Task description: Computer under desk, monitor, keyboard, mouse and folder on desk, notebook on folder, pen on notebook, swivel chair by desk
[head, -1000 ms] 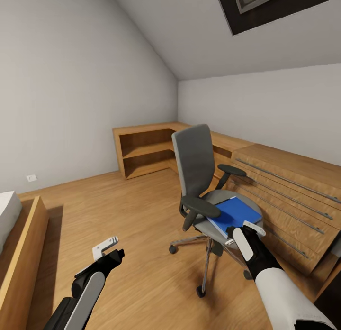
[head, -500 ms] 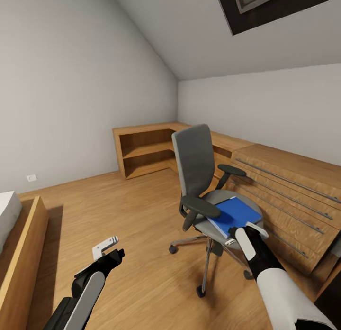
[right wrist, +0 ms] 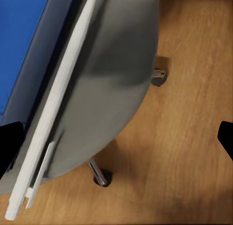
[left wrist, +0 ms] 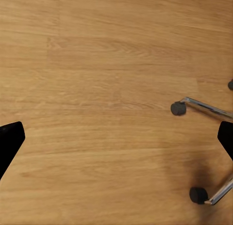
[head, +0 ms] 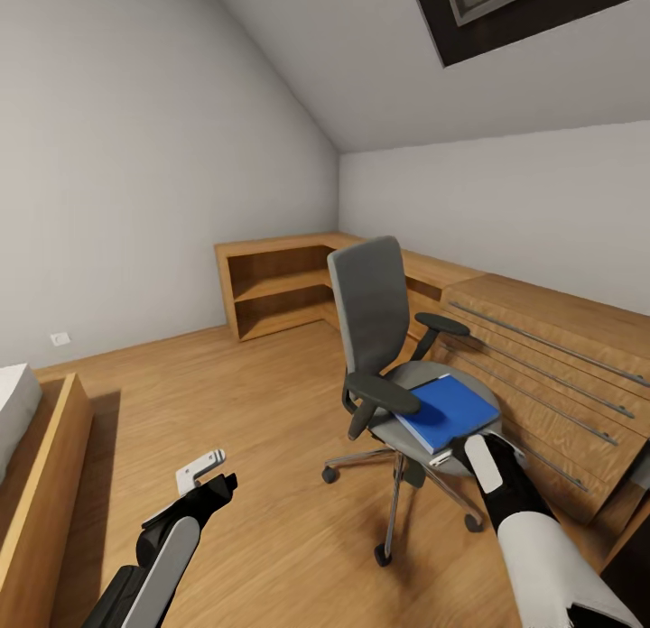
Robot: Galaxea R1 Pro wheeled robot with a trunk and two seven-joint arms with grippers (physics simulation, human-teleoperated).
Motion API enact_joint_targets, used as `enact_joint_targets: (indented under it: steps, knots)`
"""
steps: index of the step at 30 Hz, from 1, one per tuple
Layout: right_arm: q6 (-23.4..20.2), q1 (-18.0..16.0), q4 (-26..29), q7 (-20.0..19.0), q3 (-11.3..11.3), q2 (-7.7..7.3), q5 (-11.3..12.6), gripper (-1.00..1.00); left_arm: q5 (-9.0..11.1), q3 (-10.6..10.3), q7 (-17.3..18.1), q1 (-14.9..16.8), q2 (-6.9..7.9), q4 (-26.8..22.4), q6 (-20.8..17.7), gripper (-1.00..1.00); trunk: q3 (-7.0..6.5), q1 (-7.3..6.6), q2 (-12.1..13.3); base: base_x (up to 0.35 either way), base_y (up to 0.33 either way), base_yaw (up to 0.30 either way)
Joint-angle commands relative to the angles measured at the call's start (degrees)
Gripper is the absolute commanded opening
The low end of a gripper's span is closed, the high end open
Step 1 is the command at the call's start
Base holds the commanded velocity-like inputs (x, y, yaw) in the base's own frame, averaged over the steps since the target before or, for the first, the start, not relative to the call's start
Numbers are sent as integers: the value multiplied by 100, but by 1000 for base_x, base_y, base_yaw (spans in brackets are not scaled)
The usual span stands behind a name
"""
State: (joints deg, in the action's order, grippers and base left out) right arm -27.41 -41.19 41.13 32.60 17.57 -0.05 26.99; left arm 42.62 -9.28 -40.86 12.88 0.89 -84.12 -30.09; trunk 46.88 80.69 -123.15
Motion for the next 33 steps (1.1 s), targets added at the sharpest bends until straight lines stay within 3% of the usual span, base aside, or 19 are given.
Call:
enact_joint_targets:
  steps: [1, 9, 33]
  knots:
    - [-16, -3, 9, 37, 51, -3, 52, 100, 45, -13, -53, 4, 5, -8, -6, 100, 6, -1, -3, 0, 0, 0]
    - [-19, -3, 9, 36, 270, -9, 52, 100, 45, -13, -53, 5, 2, -8, -6, 100, 6, -1, -3, 0, 0, 0]
    - [-30, -3, 25, 31, 256, 8, 52, 100, 45, -13, -53, 4, 6, -8, -6, 100, 6, -1, -3, 0, 0, 0]
